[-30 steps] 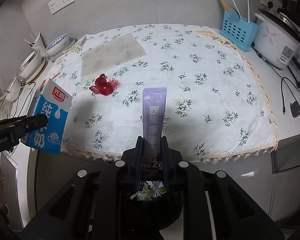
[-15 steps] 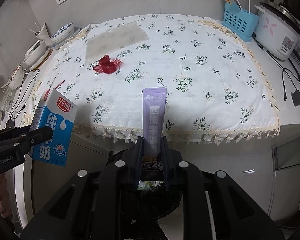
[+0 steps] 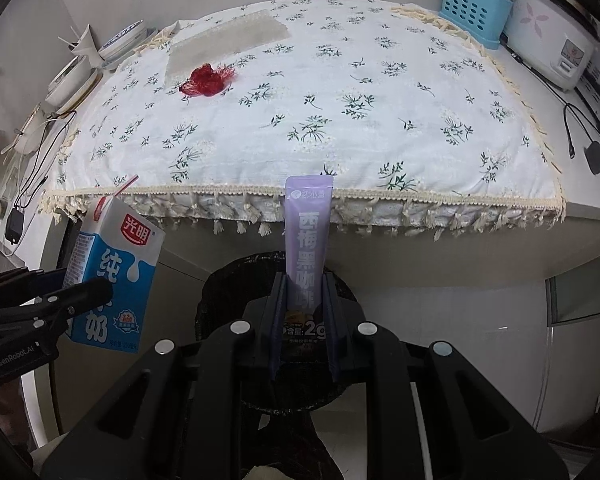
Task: Collect trash
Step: 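Lift the milk carton and purple packet and carry both down over the black bin, then open the left tool to drop the carton while the right tool releases the packet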
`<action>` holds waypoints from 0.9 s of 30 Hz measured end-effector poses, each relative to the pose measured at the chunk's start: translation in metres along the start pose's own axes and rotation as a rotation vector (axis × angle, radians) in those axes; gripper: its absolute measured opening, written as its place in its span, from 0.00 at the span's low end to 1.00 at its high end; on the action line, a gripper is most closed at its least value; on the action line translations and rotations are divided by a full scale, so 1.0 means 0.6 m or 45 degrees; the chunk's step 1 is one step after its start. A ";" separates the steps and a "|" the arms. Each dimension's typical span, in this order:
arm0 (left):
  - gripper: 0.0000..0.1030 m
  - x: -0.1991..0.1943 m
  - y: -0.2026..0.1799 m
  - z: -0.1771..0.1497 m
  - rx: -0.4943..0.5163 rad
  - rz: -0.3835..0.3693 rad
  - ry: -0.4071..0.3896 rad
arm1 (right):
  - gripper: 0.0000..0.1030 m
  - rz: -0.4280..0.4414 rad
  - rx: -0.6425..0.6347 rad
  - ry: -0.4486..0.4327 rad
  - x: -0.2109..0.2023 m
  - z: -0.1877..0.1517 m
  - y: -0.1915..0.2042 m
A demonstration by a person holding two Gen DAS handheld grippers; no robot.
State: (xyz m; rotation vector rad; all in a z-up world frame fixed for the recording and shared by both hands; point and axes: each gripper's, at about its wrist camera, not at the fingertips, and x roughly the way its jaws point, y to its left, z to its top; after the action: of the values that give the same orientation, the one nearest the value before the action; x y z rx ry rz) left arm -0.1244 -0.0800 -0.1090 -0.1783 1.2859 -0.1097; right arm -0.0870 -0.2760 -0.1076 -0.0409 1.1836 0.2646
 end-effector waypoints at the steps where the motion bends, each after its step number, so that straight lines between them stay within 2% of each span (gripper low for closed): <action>1: 0.39 0.005 -0.001 -0.004 0.002 0.004 0.003 | 0.16 -0.005 -0.003 0.008 0.004 -0.005 0.000; 9: 0.39 0.075 0.005 -0.039 -0.033 0.015 0.106 | 0.16 -0.021 -0.038 0.083 0.047 -0.050 -0.001; 18: 0.39 0.145 0.009 -0.061 -0.053 0.047 0.144 | 0.16 -0.002 -0.043 0.157 0.109 -0.084 -0.002; 27: 0.39 0.217 -0.003 -0.065 0.013 0.099 0.186 | 0.16 0.003 -0.035 0.212 0.161 -0.098 -0.007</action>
State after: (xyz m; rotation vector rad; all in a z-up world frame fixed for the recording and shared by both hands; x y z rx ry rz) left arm -0.1255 -0.1081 -0.2418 -0.1132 1.4356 -0.0636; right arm -0.1058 -0.2727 -0.2192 -0.0869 1.3457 0.2838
